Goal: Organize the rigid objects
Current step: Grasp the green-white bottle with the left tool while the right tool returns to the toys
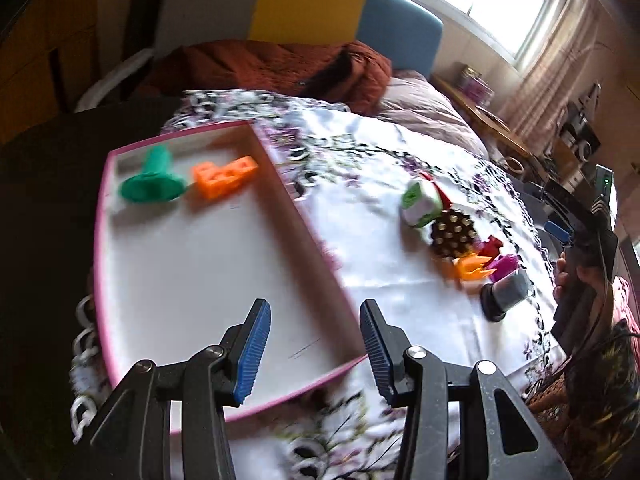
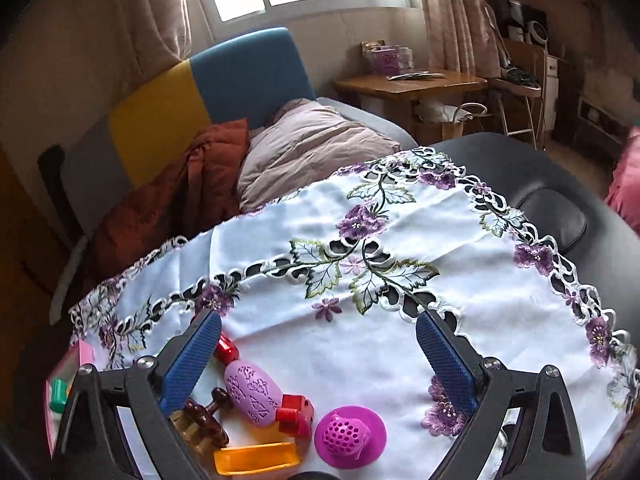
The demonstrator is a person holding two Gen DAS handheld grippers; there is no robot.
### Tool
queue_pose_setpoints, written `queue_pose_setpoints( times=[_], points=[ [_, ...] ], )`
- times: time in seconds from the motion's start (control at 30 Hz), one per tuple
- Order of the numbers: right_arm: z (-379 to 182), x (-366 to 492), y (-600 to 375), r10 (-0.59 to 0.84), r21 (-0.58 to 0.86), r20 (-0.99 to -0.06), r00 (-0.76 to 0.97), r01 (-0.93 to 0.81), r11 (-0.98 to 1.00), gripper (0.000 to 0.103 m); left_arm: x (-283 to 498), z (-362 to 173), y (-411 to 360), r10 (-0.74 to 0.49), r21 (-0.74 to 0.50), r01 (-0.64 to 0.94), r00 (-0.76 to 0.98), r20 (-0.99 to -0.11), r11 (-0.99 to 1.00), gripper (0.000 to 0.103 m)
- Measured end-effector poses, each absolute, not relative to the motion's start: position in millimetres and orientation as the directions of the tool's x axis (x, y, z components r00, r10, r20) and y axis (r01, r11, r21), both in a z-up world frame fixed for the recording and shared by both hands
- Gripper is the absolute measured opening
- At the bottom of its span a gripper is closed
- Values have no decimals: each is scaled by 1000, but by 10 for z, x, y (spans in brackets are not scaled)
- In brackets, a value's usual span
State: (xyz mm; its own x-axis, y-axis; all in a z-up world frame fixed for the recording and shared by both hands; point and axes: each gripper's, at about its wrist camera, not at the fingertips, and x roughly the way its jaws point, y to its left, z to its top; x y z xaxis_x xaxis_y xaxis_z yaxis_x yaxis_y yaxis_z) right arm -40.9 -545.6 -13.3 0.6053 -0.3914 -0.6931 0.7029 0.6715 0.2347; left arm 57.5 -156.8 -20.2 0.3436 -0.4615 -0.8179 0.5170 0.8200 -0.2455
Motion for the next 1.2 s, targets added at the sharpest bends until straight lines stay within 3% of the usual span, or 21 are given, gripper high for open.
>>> queue_pose_setpoints(
  times=[0.3, 0.47, 0.83, 1.0, 1.2],
  points=[
    [-123, -343, -5352, -355, 237, -690, 631, 660, 713, 100, 808, -172, -2492, -494, -228, 618, 301, -816, 752, 45],
    [-128, -350, -5385, -342, 254, -691, 637, 658, 709, 100, 1060, -231, -2997, -506, -285, 630, 201, -839, 722, 45],
    [-156, -356, -5452, -294, 314, -691, 660, 641, 700, 100, 1498, -591, -3859, -416, -268, 629, 96, -904, 730, 46],
    [-193, -356, -5495, -277, 335, -701, 657, 646, 686, 100, 1602, -856, -3964, -366, -260, 614, 51, -929, 745, 47],
    [-193, -367, -5511, -293, 321, -703, 647, 658, 681, 100, 1569, -806, -3706, -432, -293, 628, 76, -899, 721, 41]
  ],
)
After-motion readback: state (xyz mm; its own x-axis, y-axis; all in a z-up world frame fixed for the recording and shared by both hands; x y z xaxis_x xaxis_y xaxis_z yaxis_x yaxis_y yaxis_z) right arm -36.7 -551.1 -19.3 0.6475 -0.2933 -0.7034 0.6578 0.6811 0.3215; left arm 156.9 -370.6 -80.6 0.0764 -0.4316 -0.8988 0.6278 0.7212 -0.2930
